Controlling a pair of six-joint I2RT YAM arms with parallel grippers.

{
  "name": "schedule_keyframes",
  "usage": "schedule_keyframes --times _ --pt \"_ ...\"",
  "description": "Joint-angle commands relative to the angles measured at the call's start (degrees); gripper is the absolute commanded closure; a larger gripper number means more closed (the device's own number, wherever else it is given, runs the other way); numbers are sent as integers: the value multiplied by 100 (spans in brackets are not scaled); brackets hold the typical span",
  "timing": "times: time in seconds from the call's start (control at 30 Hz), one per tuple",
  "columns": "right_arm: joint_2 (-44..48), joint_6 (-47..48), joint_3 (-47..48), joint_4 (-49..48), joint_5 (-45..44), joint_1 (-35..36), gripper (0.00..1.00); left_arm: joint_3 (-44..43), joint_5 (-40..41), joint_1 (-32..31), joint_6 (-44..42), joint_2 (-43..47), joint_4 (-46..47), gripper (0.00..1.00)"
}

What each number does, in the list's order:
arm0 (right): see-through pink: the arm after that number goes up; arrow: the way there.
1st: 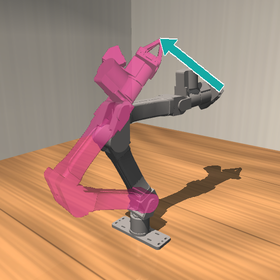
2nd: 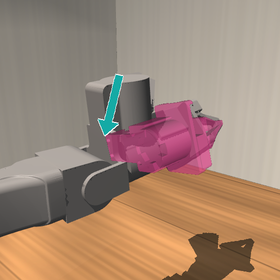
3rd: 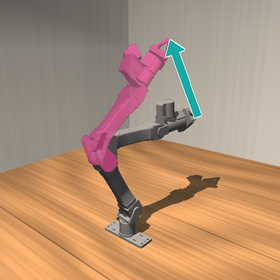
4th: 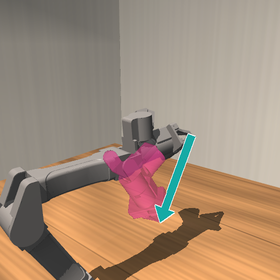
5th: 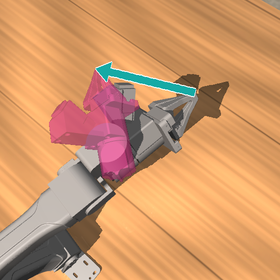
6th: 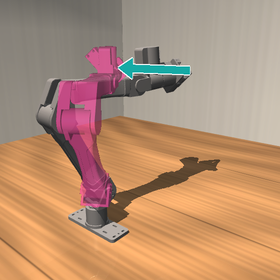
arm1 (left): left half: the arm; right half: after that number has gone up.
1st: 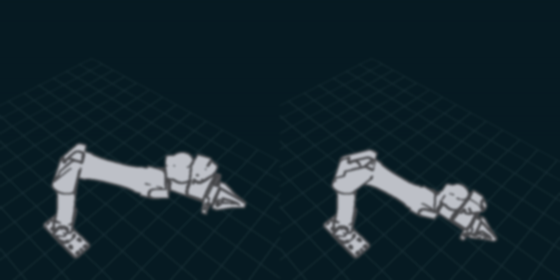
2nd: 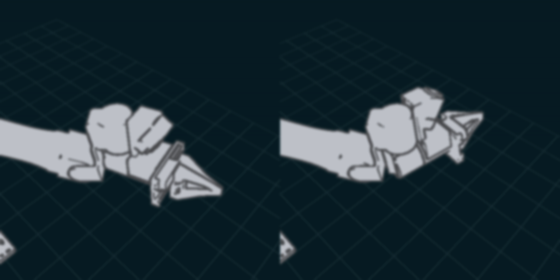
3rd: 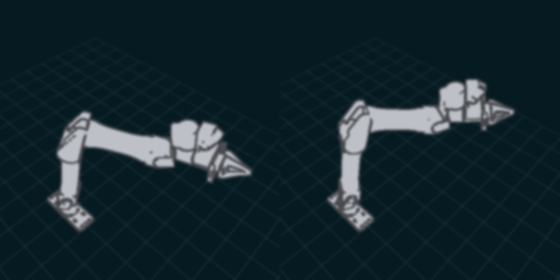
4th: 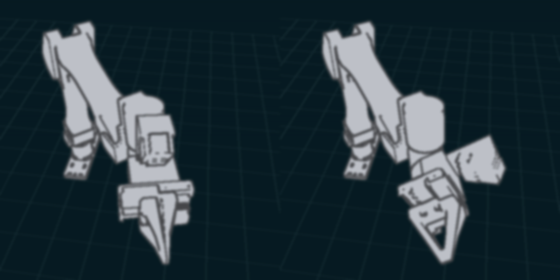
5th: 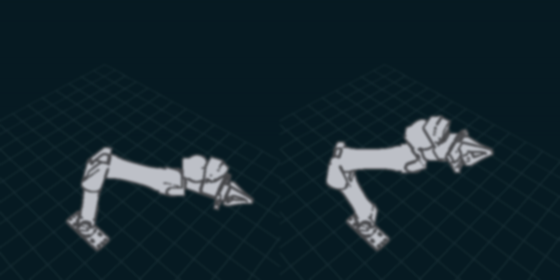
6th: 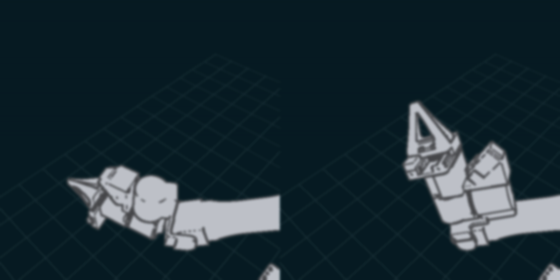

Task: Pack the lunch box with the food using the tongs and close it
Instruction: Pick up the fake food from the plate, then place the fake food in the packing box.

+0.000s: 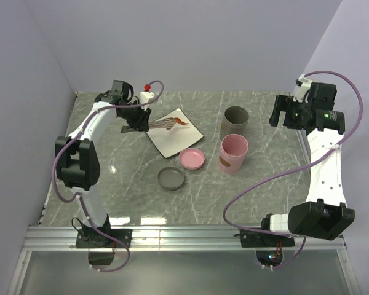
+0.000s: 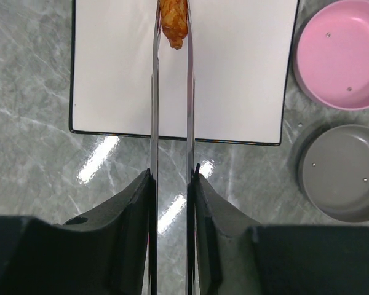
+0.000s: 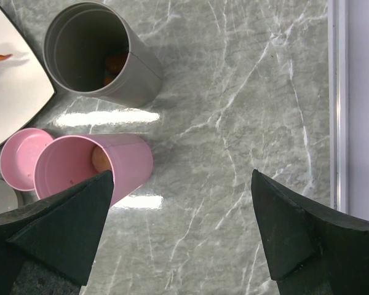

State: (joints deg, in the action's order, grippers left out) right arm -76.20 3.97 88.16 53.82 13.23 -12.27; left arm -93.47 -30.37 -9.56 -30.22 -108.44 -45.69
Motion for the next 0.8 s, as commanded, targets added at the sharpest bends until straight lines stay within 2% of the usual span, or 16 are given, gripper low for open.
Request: schedule_keyframes --times 0.0,0.17,0.47,0.67,0.77 --pt "202 52 105 -56 56 -47 0 -136 -233 25 191 543 8 93" --pt "202 43 114 -74 74 -38 0 -215 -276 25 227 640 -89 100" --pt "194 25 149 -56 127 -47 0 -882 -716 -28 552 930 -335 100" --pt "185 16 210 -56 92 -56 0 -1919 -313 -493 552 817 -827 100" --pt "229 16 175 -74 57 -65 0 -2342 223 -1046 569 720 -985 100"
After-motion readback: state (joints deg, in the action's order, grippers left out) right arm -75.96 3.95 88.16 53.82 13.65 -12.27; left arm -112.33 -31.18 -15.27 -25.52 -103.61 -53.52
